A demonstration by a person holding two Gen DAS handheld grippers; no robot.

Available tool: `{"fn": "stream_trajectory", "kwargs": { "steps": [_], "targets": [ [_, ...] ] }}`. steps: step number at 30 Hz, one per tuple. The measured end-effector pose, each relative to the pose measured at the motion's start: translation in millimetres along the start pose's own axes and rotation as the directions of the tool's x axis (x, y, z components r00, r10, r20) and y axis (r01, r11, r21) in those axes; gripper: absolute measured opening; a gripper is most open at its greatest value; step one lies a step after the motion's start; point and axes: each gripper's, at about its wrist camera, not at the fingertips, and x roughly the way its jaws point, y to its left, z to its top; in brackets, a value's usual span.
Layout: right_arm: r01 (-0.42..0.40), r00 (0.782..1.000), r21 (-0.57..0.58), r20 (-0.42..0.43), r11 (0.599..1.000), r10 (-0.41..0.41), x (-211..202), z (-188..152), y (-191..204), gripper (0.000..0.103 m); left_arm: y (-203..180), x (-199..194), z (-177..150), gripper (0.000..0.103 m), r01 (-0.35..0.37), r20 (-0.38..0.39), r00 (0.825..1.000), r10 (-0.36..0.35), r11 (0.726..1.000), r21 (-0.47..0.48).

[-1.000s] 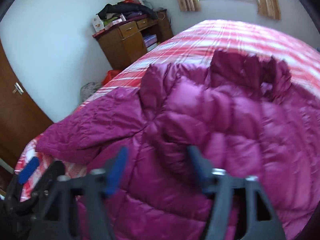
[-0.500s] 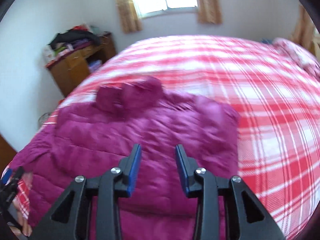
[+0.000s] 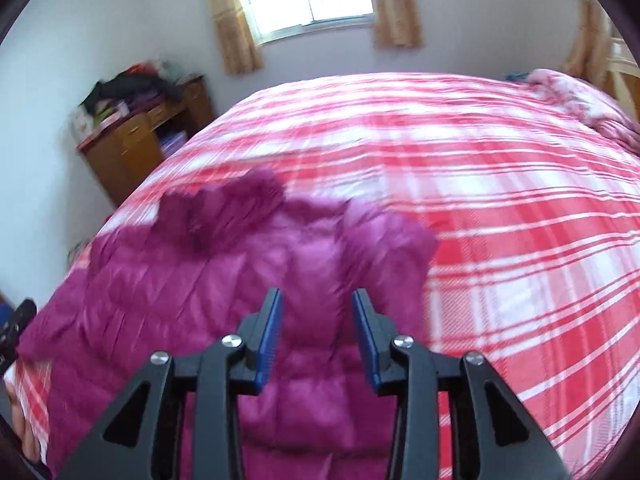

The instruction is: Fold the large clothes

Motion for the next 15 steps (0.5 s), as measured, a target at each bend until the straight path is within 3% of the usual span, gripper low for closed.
{"fn": "stream_trajectory", "kwargs": {
  "steps": [3,5,7,11,15],
  "targets": [
    [0.029,0.998,-0.004,-0.048,1.000,-0.029,31,3,0,0.040,-10,34,-3,0.102,-0.071,-0.086,0.994,0.069,0.997,-0.011],
    [0.052,0.996,-0.022,-0.078,0.998,-0.053,46,-8,-1,0.040,-7,58,-16,0.102,-0.145,-0.180,0.974,0.140,0.989,-0.018],
    [0.064,0.995,-0.052,-0.079,0.997,-0.068,58,-18,-2,0.045,1,72,-32,0.102,-0.167,-0.236,0.960,0.150,0.984,-0.054],
    [0.049,0.996,-0.060,-0.071,0.997,-0.054,55,-22,-11,0.054,16,81,-47,0.102,-0.130,-0.255,0.963,0.088,0.980,-0.153],
    [0.118,0.991,-0.107,-0.049,0.987,-0.123,43,-24,2,0.054,9,82,-48,0.102,-0.156,-0.245,0.962,0.123,0.980,-0.124]
  ]
}}
